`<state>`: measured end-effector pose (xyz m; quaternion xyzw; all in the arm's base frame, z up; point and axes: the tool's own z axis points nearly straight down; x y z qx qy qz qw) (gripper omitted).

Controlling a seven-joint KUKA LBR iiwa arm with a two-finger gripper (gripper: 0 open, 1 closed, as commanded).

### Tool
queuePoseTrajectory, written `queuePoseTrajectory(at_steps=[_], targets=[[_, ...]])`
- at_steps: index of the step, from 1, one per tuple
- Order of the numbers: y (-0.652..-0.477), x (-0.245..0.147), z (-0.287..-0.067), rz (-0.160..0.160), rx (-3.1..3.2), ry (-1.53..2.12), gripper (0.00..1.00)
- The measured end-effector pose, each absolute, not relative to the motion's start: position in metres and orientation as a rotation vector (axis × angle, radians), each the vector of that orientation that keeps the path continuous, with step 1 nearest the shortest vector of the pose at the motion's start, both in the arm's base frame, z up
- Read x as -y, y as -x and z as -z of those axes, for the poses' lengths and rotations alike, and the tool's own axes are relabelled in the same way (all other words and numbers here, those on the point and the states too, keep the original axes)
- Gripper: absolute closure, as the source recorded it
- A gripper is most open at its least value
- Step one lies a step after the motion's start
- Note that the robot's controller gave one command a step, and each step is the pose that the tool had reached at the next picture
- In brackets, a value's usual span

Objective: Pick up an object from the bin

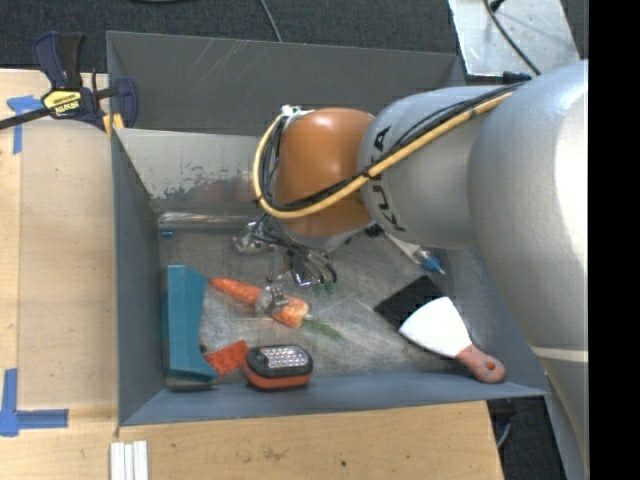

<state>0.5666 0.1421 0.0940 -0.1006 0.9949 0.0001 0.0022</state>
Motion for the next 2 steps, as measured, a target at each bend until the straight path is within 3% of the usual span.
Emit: queuePoseTrajectory(at_steps=[1,2], targets=[[-0.5295,-0.1345,-0.0774,-0.004,-3.139,-0.01,1.0],[-0.5295,-0.1345,-0.0774,-0.004,-3.139,-0.01,1.0]])
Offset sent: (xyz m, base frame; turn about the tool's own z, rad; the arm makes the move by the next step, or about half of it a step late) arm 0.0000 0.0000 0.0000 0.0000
